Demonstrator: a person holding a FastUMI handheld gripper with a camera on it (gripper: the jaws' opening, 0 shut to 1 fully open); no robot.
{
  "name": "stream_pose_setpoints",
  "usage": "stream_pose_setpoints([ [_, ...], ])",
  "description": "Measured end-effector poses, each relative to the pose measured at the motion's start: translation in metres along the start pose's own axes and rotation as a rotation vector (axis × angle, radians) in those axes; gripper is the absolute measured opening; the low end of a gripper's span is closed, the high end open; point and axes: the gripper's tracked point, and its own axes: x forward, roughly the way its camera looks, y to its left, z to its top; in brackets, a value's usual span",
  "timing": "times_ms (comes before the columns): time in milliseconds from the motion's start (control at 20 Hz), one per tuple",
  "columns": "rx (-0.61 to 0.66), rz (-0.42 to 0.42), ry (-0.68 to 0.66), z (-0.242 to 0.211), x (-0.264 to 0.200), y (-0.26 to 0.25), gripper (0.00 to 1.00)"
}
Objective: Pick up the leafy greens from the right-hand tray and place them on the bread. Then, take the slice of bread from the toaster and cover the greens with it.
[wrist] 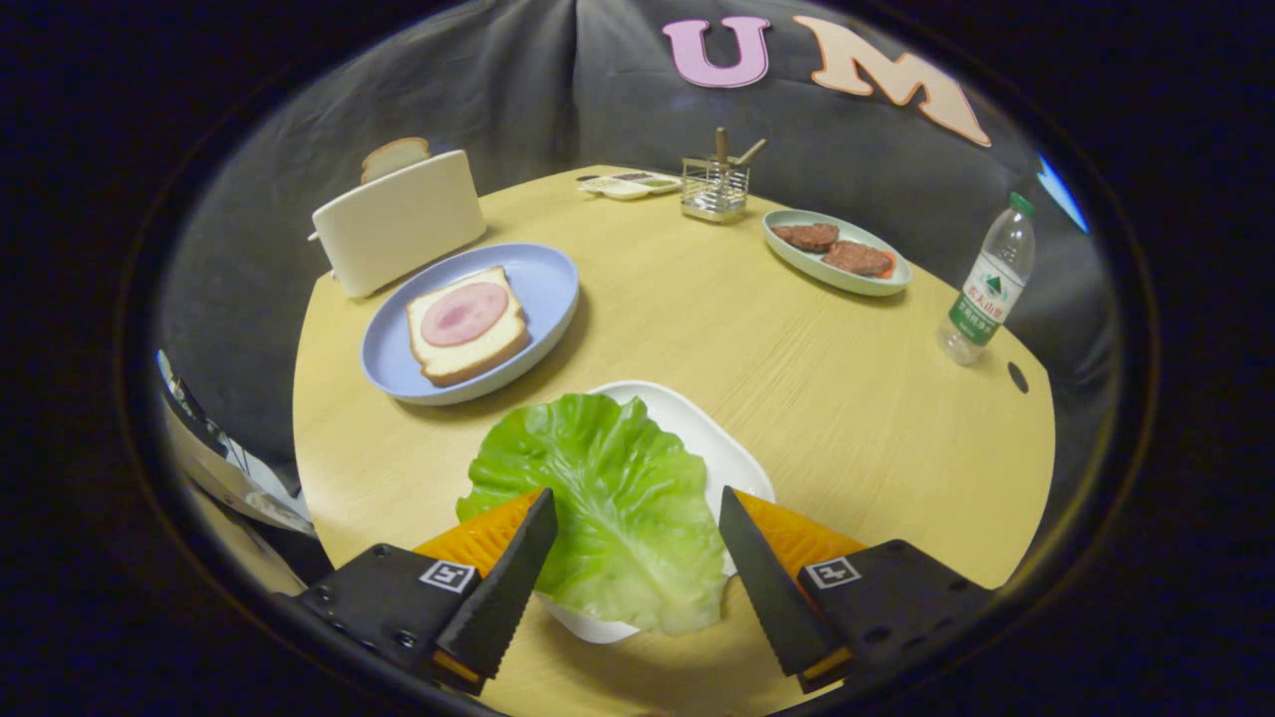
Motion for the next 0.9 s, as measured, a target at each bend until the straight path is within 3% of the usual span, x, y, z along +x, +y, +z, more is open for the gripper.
stream_pose_setpoints([
  [150,0.005,0.003,0.001,0.001,0.005,-0.002,0.97],
  [500,0.037,-0.015,0.008,0.003,0.008,-0.003,0.58],
  [600,0.030,-0.031,0.008,0.003,0.009,-0.002,0.28],
  [650,0.023,-0.027,0.008,0.003,0.013,0.000,0.28],
  [750,-0.011,-0.058,-0.007,0.011,-0.001,-0.001,0.12],
  [900,-0.028,-0.071,-0.017,0.015,0.004,0.006,0.04],
])
